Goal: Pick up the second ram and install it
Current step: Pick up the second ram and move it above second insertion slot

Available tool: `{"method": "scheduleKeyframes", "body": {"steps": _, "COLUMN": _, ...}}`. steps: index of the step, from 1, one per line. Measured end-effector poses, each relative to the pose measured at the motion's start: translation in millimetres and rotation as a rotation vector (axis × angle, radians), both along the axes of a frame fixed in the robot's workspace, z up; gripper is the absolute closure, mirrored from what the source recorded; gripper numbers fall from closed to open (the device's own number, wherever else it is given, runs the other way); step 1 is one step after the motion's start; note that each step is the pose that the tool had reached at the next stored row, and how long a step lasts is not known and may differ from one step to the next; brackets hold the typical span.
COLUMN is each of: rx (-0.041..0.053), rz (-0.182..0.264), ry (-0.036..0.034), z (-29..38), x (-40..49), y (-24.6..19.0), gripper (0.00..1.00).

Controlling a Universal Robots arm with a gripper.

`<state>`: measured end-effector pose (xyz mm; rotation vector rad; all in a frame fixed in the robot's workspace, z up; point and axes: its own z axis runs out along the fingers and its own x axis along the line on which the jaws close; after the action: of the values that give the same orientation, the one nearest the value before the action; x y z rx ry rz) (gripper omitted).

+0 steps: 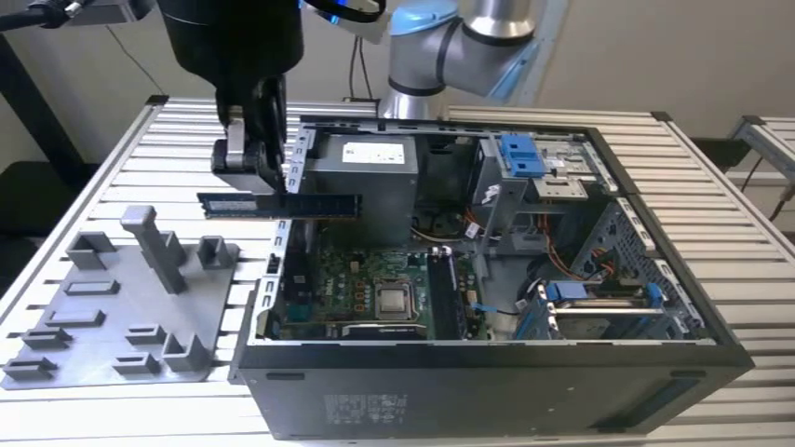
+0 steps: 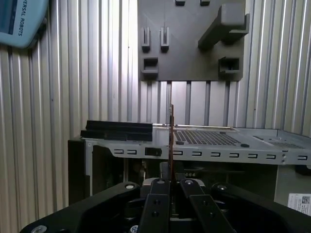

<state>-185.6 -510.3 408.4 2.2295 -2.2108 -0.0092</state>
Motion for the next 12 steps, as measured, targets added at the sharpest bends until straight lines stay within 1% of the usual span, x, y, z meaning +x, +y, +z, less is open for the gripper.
{"method": "scheduleKeyframes", "body": {"steps": 12, "rx": 0.0001, "rz": 0.000, "ry": 0.0002, "z": 0.0, "x": 40.1, "y": 0.0, "gripper": 0.86}}
